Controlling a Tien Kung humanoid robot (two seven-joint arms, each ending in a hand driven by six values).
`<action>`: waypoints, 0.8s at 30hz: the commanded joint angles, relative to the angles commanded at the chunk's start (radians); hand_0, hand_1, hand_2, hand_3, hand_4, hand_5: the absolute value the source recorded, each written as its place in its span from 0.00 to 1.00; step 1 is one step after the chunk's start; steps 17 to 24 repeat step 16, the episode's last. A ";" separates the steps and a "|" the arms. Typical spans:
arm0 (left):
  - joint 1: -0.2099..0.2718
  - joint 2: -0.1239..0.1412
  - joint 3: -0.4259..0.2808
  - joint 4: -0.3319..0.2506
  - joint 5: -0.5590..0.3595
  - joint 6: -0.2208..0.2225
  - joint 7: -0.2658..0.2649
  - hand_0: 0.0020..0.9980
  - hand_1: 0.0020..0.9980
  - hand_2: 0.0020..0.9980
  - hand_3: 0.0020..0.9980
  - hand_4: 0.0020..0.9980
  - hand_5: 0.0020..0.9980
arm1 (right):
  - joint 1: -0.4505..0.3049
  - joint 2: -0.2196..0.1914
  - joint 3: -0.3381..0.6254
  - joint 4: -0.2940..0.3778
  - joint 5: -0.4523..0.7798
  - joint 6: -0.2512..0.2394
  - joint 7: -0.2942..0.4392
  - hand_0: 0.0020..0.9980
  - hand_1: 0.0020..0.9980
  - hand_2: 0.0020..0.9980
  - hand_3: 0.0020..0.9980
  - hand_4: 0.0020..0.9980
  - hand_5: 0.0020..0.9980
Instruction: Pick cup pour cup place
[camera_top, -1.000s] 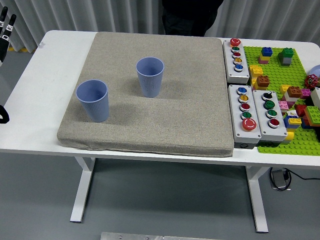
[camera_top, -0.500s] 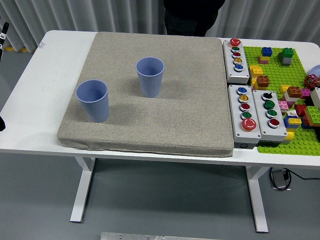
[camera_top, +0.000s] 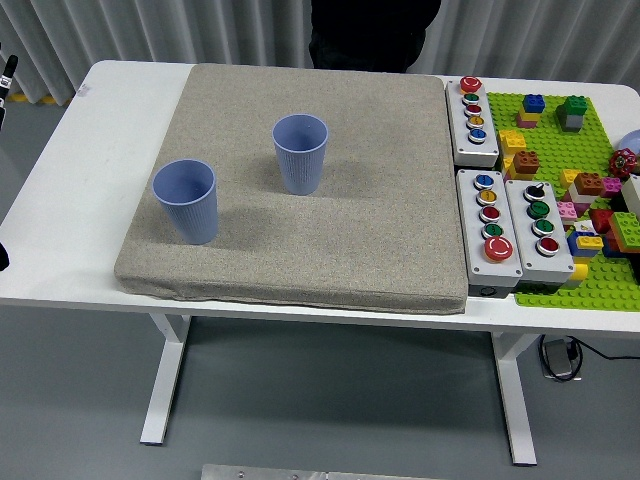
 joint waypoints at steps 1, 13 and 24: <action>0.000 0.000 0.000 -0.001 0.000 0.000 0.000 0.78 0.78 0.85 0.85 0.80 1.00 | 0.000 0.000 0.000 0.000 0.001 0.000 0.000 0.69 0.66 0.61 0.63 0.00 0.27; -0.010 0.001 0.002 -0.008 0.003 -0.001 0.006 0.78 0.78 0.85 0.84 0.80 1.00 | 0.006 0.000 -0.001 -0.001 0.002 0.003 0.002 0.69 0.66 0.61 0.63 0.00 0.28; -0.011 0.000 0.004 -0.010 0.002 -0.001 0.007 0.78 0.78 0.85 0.84 0.80 1.00 | 0.006 0.000 0.000 -0.001 -0.001 0.004 0.001 0.69 0.66 0.61 0.63 0.00 0.28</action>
